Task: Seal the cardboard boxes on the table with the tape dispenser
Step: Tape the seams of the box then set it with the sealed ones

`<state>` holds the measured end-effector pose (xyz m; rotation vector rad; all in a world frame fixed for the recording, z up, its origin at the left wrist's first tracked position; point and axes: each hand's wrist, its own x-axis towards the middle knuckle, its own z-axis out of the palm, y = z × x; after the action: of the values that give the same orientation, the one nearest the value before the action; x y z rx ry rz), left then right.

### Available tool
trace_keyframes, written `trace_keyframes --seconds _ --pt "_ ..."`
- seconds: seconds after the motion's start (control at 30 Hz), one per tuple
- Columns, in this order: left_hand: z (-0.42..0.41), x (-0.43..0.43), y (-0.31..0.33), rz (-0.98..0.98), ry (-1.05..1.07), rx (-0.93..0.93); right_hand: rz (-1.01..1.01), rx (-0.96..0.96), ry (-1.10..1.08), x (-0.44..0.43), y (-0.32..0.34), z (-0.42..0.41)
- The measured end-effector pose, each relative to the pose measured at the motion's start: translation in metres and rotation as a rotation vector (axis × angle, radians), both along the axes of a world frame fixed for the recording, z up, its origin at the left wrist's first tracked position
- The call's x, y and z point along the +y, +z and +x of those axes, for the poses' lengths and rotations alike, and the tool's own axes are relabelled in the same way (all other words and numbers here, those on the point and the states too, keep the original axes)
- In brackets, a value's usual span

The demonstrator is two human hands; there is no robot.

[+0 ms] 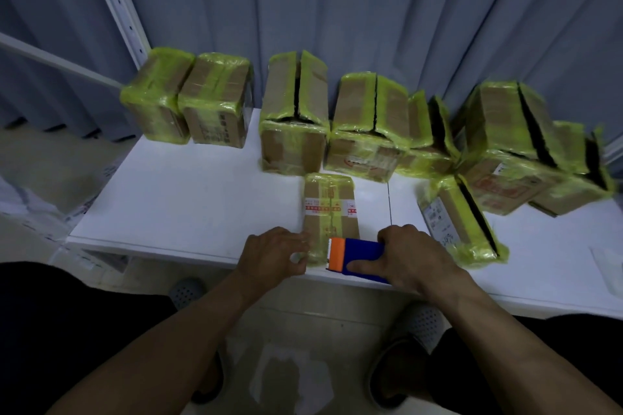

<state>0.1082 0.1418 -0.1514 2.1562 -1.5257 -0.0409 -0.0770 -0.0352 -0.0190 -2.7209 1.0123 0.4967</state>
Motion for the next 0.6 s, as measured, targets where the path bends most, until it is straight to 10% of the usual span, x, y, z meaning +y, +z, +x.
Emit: trace_keyframes --seconds 0.6 --pt "-0.018 -0.014 -0.004 0.044 -0.207 -0.126 0.002 0.031 0.011 -0.005 -0.021 -0.003"
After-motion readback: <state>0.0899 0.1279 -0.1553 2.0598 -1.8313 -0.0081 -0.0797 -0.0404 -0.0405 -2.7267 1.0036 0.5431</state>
